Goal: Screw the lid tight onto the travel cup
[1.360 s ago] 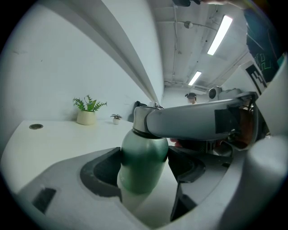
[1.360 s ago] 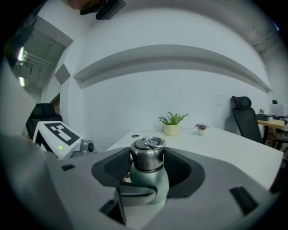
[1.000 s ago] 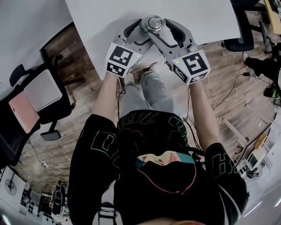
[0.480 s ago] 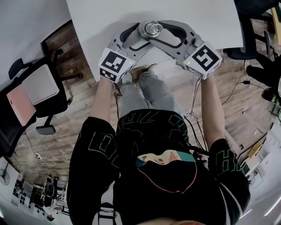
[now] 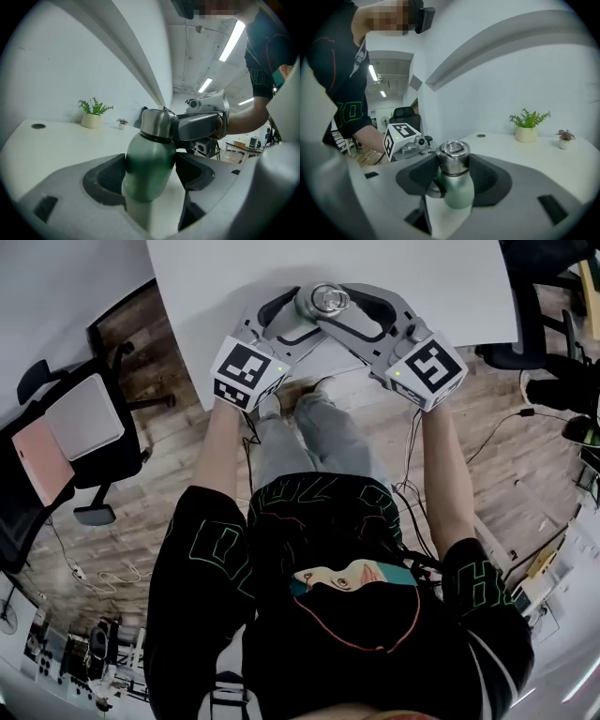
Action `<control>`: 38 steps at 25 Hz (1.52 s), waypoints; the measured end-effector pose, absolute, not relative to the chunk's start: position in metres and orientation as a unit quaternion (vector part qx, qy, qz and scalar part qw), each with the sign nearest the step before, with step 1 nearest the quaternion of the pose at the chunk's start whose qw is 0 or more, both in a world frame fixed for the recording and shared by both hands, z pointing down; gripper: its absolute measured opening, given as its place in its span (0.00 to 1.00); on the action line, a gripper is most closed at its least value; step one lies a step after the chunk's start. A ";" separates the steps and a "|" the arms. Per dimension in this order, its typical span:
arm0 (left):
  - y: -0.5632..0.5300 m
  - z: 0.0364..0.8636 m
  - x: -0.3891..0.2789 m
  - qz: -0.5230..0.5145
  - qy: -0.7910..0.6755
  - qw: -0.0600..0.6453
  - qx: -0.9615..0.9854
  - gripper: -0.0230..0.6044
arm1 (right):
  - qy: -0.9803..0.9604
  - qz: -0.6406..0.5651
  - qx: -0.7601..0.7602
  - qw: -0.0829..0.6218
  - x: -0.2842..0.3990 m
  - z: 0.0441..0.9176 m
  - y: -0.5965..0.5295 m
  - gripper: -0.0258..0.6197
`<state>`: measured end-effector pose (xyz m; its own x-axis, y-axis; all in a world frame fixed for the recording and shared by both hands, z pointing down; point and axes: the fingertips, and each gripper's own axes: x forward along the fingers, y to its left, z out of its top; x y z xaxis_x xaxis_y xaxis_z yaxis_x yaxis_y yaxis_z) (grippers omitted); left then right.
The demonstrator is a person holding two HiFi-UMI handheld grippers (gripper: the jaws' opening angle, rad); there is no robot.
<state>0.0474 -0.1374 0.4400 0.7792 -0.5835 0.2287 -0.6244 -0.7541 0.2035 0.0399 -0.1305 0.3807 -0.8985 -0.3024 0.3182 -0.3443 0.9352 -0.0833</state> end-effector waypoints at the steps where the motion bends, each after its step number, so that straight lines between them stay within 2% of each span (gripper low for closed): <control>1: -0.137 0.441 0.047 0.076 -0.323 0.137 0.933 0.59 | -0.969 0.072 0.185 0.150 0.040 0.381 -0.130 0.39; 16: -0.139 0.441 0.049 0.078 -0.327 0.143 0.931 0.59 | -0.849 0.114 0.502 0.116 0.047 0.385 -0.133 0.38; 21: -0.139 0.441 0.047 0.079 -0.329 0.150 0.929 0.59 | -0.808 0.118 0.567 0.108 0.046 0.387 -0.133 0.38; 28: -0.139 0.442 0.047 0.082 -0.327 0.152 0.929 0.59 | -0.837 0.115 0.519 0.126 0.044 0.387 -0.133 0.40; 35: -0.139 0.443 0.050 0.088 -0.320 0.148 0.932 0.59 | -0.903 0.052 0.383 0.187 0.044 0.386 -0.129 0.43; 38: -0.138 0.443 0.048 0.092 -0.315 0.147 0.933 0.59 | -0.927 0.041 0.319 0.192 0.044 0.383 -0.127 0.43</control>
